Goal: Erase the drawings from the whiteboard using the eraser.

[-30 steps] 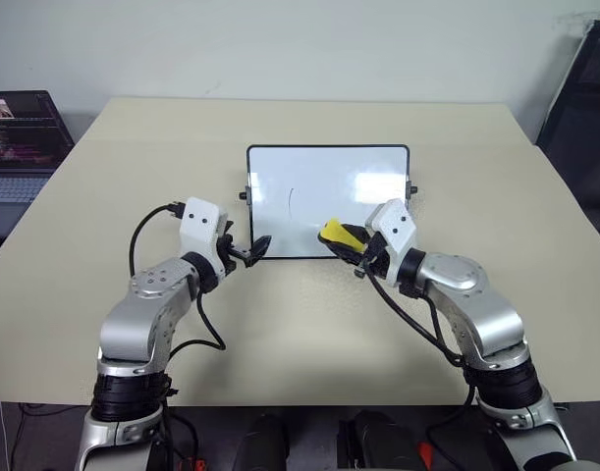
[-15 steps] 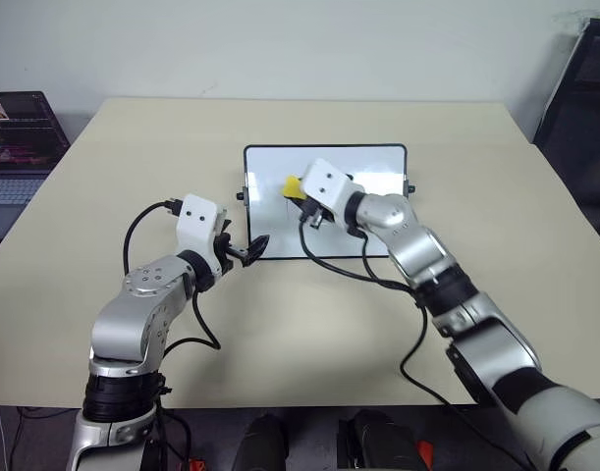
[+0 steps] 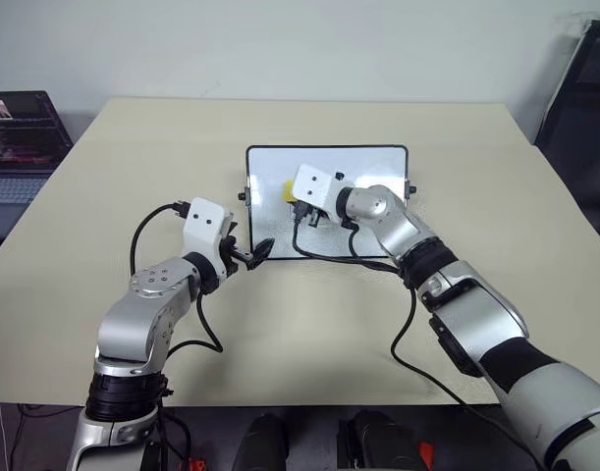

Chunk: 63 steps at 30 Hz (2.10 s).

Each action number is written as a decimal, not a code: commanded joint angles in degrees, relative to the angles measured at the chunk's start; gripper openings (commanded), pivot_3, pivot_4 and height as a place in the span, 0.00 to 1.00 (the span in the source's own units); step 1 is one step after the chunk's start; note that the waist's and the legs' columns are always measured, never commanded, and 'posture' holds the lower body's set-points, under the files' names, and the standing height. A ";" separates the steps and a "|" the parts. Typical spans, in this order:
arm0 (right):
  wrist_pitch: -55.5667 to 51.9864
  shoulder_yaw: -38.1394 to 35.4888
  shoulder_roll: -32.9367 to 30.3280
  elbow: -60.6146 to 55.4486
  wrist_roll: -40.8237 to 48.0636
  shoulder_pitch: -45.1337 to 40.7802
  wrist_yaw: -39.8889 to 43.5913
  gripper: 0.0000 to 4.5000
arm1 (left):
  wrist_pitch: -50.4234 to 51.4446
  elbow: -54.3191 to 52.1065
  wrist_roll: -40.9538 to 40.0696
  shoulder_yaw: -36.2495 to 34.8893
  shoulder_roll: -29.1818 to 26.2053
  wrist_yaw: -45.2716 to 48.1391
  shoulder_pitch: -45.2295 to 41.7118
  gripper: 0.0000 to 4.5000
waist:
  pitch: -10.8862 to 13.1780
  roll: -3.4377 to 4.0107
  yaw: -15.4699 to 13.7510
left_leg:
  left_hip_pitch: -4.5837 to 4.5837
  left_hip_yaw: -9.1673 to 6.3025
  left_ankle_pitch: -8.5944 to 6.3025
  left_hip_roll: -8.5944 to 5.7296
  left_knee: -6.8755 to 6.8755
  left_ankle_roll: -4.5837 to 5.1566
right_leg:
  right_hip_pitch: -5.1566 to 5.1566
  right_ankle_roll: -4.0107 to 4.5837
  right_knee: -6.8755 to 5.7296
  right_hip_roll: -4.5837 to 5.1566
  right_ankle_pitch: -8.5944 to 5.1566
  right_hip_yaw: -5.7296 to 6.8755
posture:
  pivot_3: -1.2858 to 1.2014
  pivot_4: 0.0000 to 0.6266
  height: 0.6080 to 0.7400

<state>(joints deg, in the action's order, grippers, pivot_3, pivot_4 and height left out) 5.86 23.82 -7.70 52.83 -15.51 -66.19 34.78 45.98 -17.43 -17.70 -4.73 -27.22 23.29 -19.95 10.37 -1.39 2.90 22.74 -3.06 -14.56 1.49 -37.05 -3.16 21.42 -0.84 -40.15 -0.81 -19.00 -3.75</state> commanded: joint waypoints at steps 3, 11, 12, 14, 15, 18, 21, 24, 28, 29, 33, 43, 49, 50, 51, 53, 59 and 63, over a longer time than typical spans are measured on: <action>1.31 5.96 -2.44 -4.13 -5.89 3.94 6.38 0.26 | -0.88 -1.29 -0.30 0.62 0.41 0.41 -0.56 1.00 | 0.00 0.00 0.14 | -0.07 0.01 0.01 -0.01 -0.04 0.00 | -0.02 0.00 -0.15 0.00 0.00 -0.02 | 0.52 0.24 1.00; 2.98 7.02 -2.50 -5.10 -11.33 2.15 -1.72 0.26 | 0.71 -2.52 -0.64 1.28 0.73 -0.15 -1.49 1.00 | 0.00 -0.01 0.28 | -0.23 -0.01 0.09 -0.03 -0.12 -0.10 | 0.00 -0.01 -0.58 -0.02 0.00 -0.04 | 0.52 0.24 1.00; 3.01 6.38 -2.25 -4.48 -11.38 1.44 -3.46 0.26 | 1.02 -2.83 -0.70 1.37 0.80 -0.28 -1.55 1.00 | 0.00 -0.01 0.29 | -0.24 0.00 0.10 -0.03 -0.13 -0.12 | 0.00 -0.01 -0.63 -0.02 0.00 -0.04 | 0.52 0.24 1.00; 3.34 5.26 -1.90 -3.13 -11.52 -0.25 -7.27 0.26 | 1.86 -3.74 -0.88 1.48 0.86 -0.50 -1.59 1.00 | 0.01 -0.01 0.30 | -0.27 -0.01 0.16 -0.04 -0.14 -0.15 | 0.01 0.00 -0.71 -0.02 0.00 -0.05 | 0.52 0.24 1.00; 3.55 4.75 -1.76 -2.42 -11.36 -1.03 -8.90 0.26 | 2.30 -4.20 -0.94 1.55 0.91 -0.65 -1.64 1.00 | 0.01 -0.01 0.24 | -0.26 -0.03 0.20 -0.04 -0.14 -0.16 | 0.03 0.02 -0.73 -0.02 0.01 -0.03 | 0.52 0.24 1.00; 4.01 2.80 -1.00 -1.01 -9.77 -2.28 -11.17 0.26 | 4.03 -5.84 -1.13 1.78 1.28 -1.22 -1.91 1.00 | 0.01 -0.01 0.21 | -0.25 -0.06 0.23 -0.05 -0.12 -0.16 | 0.02 0.06 -0.71 -0.02 0.04 -0.01 | 0.52 0.24 1.00; 4.07 1.59 -0.11 -0.57 -8.74 -2.29 -10.61 0.26 | 4.82 -6.45 -1.27 1.66 1.40 -1.32 -1.88 1.00 | 0.01 -0.01 0.32 | -0.22 -0.03 0.22 -0.04 -0.02 -0.16 | 0.06 0.06 -0.62 -0.02 0.03 -0.03 | 0.52 0.24 1.00; 3.95 1.89 0.19 -1.52 -8.69 -1.49 -7.37 0.26 | 4.80 -6.29 -1.37 1.53 1.33 -1.11 -1.70 1.00 | 0.01 -0.01 0.47 | -0.09 -0.01 0.23 -0.02 0.01 -0.17 | 0.20 0.06 -0.59 -0.03 0.03 -0.04 | 0.52 0.24 1.00; 2.81 3.97 -0.67 -4.15 -9.50 1.12 -0.10 0.26 | 3.07 -4.38 -1.07 1.44 1.10 -0.21 -1.28 1.00 | 0.01 -0.01 0.38 | 0.02 0.01 0.23 0.00 0.02 -0.17 | 0.32 0.06 -0.59 -0.04 0.03 -0.05 | 0.52 0.24 1.00; 2.46 3.86 -0.74 -4.95 -9.38 1.69 0.69 0.26 | 2.62 -3.97 -0.98 1.56 1.16 -0.01 -1.18 1.00 | 0.01 -0.01 0.37 | 0.02 0.01 0.23 -0.01 0.02 -0.17 | 0.32 0.06 -0.59 -0.03 0.03 -0.05 | 0.52 0.24 1.00; -0.08 0.01 -0.44 -9.83 -6.16 3.41 0.68 0.26 | 0.95 -2.71 -0.58 2.25 1.24 0.99 -0.97 1.00 | 0.01 -0.01 0.37 | 0.01 0.02 0.23 -0.02 -0.02 -0.17 | 0.32 0.06 -0.63 -0.03 0.03 -0.06 | 0.52 0.24 1.00; -26.75 -16.55 -3.10 -46.29 8.13 21.11 0.32 0.26 | -8.64 -0.92 2.06 10.37 -1.79 10.03 -1.73 1.00 | 0.02 0.00 -0.62 | 0.19 -0.09 0.23 -0.01 0.05 -0.19 | 0.35 0.06 -0.42 -0.02 0.03 0.03 | 0.52 0.24 1.00; -44.77 -25.50 -4.93 -69.08 10.87 35.53 -5.71 0.26 | -13.02 0.52 3.54 16.42 -1.78 15.65 -5.61 1.00 | 0.02 0.00 -1.25 | 0.23 -0.07 0.22 -0.03 0.06 -0.17 | 0.34 0.06 -0.31 -0.03 0.03 0.01 | 0.52 0.24 1.00; -47.19 -26.51 -4.99 -72.15 11.09 37.64 -6.79 0.26 | -13.42 0.94 3.30 16.81 -1.79 16.79 -6.31 1.00 | 0.02 0.00 -1.20 | 0.23 -0.06 0.22 -0.04 0.07 -0.17 | 0.35 0.06 -0.30 -0.04 0.03 0.00 | 0.52 0.24 1.00; -49.68 -27.44 -5.04 -75.15 11.15 40.08 -7.88 0.26 | -14.07 1.53 3.24 17.42 -1.87 18.17 -7.03 1.00 | 0.02 0.00 -1.12 | 0.23 -0.06 0.22 -0.04 0.08 -0.17 | 0.35 0.06 -0.30 -0.05 0.03 0.00 | 0.52 0.24 1.00; -53.69 -29.15 -4.15 -79.90 11.30 44.37 -10.28 0.26 | -15.19 2.74 3.12 18.48 -2.00 20.81 -8.29 1.00 | 0.02 0.00 -0.78 | 0.19 0.02 0.22 -0.03 0.09 -0.17 | 0.35 0.06 -0.29 -0.10 0.03 -0.09 | 0.52 0.24 1.00; -58.88 -31.62 -1.94 -84.32 11.01 52.82 -16.68 0.26 | -16.56 7.29 3.53 24.11 -1.24 29.43 -14.23 1.00 | 0.02 0.01 -0.47 | 0.16 0.09 0.23 -0.05 0.09 -0.16 | 0.34 0.05 -0.31 -0.14 0.02 -0.17 | 0.52 0.24 1.00; -60.02 -33.25 -0.78 -82.97 12.78 53.76 -18.85 0.26 | -17.83 11.42 4.57 27.68 1.31 33.25 -19.15 1.00 | 0.02 0.01 -0.56 | 0.17 0.12 0.23 -0.13 0.06 -0.14 | 0.33 0.05 -0.30 -0.14 0.01 -0.21 | 0.52 0.24 1.00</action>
<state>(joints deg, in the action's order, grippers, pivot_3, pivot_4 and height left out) -54.45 -8.26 -8.59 -28.66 -3.77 -12.09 16.82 29.74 -6.42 -13.81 22.07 -26.58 55.11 -37.25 10.39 -1.39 2.34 22.92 -2.94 -14.33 1.33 -36.99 -3.30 21.75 -0.80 -40.44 -0.95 -18.98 -3.93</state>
